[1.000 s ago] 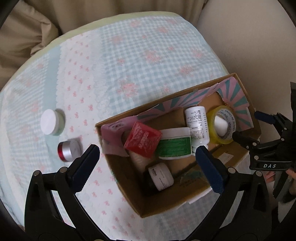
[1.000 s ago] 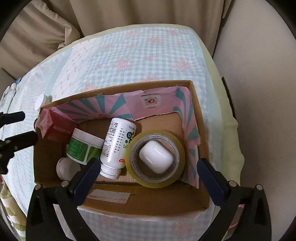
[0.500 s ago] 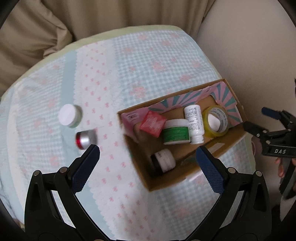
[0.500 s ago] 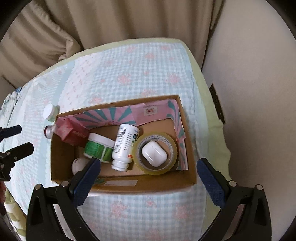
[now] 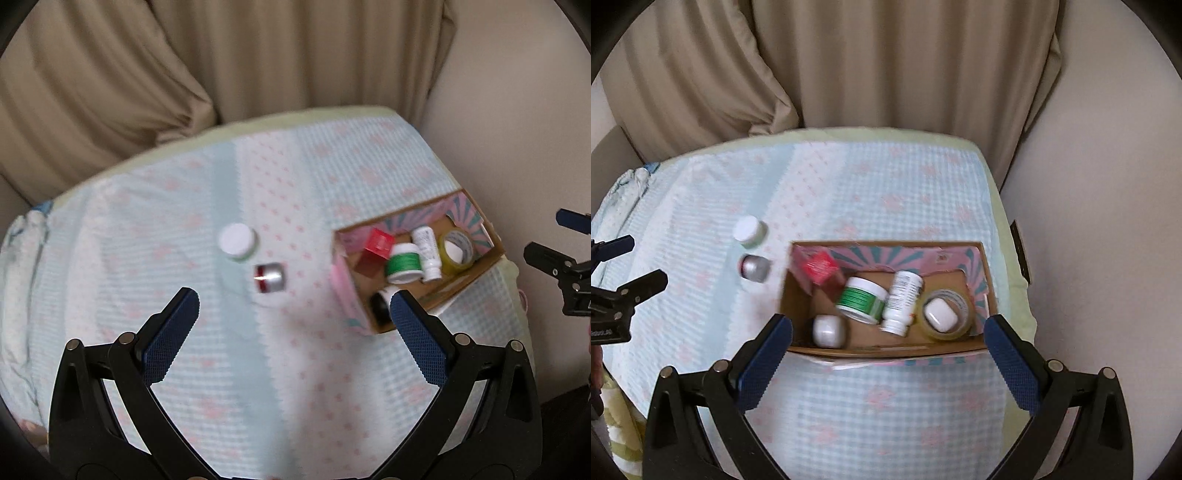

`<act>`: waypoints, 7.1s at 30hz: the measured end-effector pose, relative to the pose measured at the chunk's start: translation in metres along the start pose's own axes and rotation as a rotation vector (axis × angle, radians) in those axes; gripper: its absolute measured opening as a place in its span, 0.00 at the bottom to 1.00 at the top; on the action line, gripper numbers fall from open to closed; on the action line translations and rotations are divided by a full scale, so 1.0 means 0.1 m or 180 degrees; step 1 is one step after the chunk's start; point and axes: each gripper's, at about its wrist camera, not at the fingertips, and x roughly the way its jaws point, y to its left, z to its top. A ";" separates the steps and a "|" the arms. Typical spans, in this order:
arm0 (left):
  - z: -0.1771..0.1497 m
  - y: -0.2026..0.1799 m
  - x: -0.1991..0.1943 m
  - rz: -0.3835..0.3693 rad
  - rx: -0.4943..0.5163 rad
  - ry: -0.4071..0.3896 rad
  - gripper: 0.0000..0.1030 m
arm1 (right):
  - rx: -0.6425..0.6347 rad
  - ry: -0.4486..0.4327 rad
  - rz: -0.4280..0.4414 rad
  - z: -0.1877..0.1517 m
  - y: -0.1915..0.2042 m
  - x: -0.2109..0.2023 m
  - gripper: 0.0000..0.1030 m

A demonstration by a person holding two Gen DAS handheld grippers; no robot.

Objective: Organize rigid objects

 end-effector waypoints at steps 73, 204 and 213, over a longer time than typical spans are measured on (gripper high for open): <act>0.01 1.23 3.70 -0.1121 0.1439 0.0030 0.66 | 0.0597 -0.0157 -0.0045 -0.02 2.58 3.11 0.37; 0.24 -1.32 0.78 -0.0431 0.0454 0.0665 1.00 | 0.0505 0.0628 0.0320 0.40 -0.90 0.97 1.00; 0.39 -0.38 -0.65 -0.0197 0.0008 -0.0162 1.00 | 0.0340 -0.0047 0.0279 0.44 -0.22 -0.39 1.00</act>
